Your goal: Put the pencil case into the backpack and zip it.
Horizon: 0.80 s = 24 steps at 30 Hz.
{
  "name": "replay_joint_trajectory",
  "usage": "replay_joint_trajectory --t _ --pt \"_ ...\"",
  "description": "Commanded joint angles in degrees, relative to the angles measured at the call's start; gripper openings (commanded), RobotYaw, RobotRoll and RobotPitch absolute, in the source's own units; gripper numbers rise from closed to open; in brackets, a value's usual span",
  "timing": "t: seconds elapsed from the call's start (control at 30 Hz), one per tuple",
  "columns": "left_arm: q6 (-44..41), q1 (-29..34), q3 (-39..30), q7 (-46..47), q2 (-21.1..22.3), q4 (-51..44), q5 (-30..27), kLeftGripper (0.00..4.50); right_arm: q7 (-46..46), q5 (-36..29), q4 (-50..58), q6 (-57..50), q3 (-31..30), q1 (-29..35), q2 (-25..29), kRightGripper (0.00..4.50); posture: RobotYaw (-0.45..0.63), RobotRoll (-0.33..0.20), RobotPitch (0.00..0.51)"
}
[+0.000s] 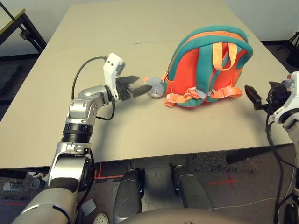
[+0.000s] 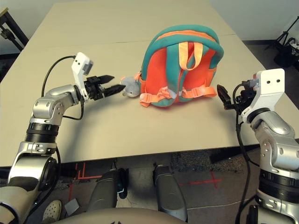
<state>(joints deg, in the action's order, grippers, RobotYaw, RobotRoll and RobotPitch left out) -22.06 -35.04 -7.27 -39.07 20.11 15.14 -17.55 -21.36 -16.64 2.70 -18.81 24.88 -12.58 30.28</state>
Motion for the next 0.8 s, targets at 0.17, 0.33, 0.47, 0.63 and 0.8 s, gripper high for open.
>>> replay_joint_trajectory --t 0.17,0.33,0.47,0.63,0.8 --pt "13.6 3.1 -7.7 13.9 -1.8 5.0 2.2 4.50 0.0 1.8 -13.6 14.0 -0.7 -3.6 -2.2 4.46 -0.16 0.000 0.168" --pt "17.5 5.0 -9.8 19.2 -0.8 5.5 3.2 4.50 -1.0 1.6 -19.4 18.5 -1.1 -5.6 -1.9 4.46 -0.13 0.000 0.170" --pt "20.4 5.2 -12.2 24.3 -0.1 7.2 3.7 4.50 -1.3 1.8 -22.7 21.0 -1.4 -6.6 -1.6 4.46 -0.12 0.000 0.173" --pt "22.9 6.0 -13.4 28.8 1.5 9.1 5.5 4.50 -1.2 1.8 -24.7 22.5 -2.1 -7.2 -1.6 4.46 -0.11 0.000 0.178" --pt "24.0 6.4 -14.4 32.1 2.8 10.1 6.1 4.50 -1.2 1.9 -25.2 23.2 -2.6 -6.9 -2.1 4.46 -0.10 0.000 0.186"
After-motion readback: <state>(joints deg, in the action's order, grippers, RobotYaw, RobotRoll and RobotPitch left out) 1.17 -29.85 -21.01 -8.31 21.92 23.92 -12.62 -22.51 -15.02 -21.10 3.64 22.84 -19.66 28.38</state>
